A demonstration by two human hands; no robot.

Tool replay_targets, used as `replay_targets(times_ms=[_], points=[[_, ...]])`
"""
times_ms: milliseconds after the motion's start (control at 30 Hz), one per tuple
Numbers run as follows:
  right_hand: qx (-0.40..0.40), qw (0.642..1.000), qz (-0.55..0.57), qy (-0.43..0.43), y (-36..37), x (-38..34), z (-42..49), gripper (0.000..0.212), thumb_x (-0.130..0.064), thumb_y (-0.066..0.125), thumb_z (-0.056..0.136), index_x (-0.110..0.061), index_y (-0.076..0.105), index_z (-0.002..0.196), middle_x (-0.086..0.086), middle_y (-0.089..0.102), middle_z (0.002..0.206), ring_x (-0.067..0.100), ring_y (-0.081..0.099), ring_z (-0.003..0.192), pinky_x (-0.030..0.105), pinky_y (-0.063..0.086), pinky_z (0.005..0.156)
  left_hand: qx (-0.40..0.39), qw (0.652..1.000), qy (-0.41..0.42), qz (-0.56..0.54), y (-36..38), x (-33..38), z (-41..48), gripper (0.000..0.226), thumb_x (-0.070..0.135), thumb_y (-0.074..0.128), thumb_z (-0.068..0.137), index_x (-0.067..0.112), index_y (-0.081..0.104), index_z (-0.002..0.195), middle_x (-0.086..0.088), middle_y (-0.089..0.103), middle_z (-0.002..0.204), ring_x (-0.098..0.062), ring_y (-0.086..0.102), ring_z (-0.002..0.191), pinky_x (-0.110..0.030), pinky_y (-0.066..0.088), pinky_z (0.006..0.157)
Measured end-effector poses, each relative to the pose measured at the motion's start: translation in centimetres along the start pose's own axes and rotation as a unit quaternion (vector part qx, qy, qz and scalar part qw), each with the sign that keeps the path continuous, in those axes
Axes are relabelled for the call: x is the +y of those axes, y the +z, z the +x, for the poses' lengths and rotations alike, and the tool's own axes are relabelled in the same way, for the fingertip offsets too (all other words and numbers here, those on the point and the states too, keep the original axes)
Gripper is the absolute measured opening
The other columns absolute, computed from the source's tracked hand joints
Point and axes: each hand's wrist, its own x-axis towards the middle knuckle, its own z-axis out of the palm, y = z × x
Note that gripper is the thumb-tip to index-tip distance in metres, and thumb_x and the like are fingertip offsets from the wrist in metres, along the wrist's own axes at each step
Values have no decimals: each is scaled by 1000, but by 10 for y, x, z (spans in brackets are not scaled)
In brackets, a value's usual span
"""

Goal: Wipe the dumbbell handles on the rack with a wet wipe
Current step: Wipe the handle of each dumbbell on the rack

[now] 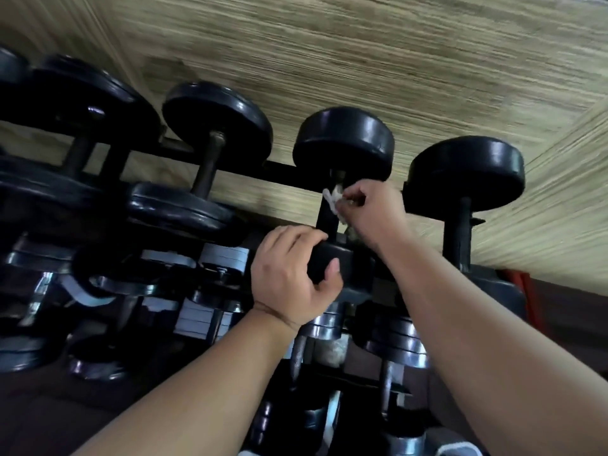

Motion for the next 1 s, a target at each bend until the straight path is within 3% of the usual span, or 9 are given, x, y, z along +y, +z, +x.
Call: replay_targets(times_ms=[133,200,367,500,600,767,833,933,1000], points=[[-100,992,-33,-71,-5,3,-11,9,-28,80,78,-24,73,77,-9,69,76,9,64,74,18,47,66,20,1000,10,8,1,0,0,34,31,62,85,4,75,102,-7,72,101,-26,65,95,-43,55,89],[-74,992,-52,-90,-6,-2,1,3,-25,78,80,-25,76,82,-10,69,80,7,62,75,7,39,61,24,1000,9,7,2,0,-1,35,30,62,84,4,76,103,-7,72,100,-26,66,96,-44,54,91],[27,993,-42,-108,-3,-1,30,14,-23,71,88,-18,78,99,-1,72,96,9,63,86,11,35,72,31,999,10,8,3,0,-2,37,32,58,89,3,76,103,-7,73,99,-26,68,94,-43,54,92],[-86,964,-63,-245,0,11,4,5,-26,76,88,-22,80,89,-5,59,88,6,56,74,2,34,67,32,999,17,3,5,-3,-2,36,31,59,88,1,76,102,-9,73,98,-28,69,92,-45,54,90],[-147,936,-96,-307,-7,12,14,9,-23,78,87,-19,79,95,-3,60,89,13,61,77,14,41,70,37,999,13,0,8,-4,-2,37,31,60,88,1,76,103,-9,73,99,-29,69,93,-47,54,90],[-50,943,-123,-306,-13,4,43,11,-20,68,93,-16,75,100,3,62,99,22,63,88,27,47,77,43,999,14,9,8,-4,-4,37,30,59,88,1,76,103,-9,73,100,-29,70,93,-48,54,90],[-108,917,-125,-363,-9,6,29,13,-21,65,95,-16,76,99,3,59,98,22,62,84,32,52,73,42,999,15,9,7,-4,-4,38,31,58,89,1,76,103,-10,73,99,-29,70,93,-48,54,90],[-231,846,-146,-457,-13,8,13,13,-10,66,88,-13,74,98,5,58,97,25,61,78,37,53,67,46,999,16,6,7,-4,-2,38,31,58,89,0,76,103,-11,73,99,-31,69,92,-49,54,89],[-200,847,-183,-458,-17,7,25,19,-8,70,86,-14,75,104,5,58,97,23,61,78,32,51,68,48,999,17,3,7,-4,-2,38,31,59,88,0,76,102,-11,73,98,-30,69,92,-48,54,88]])
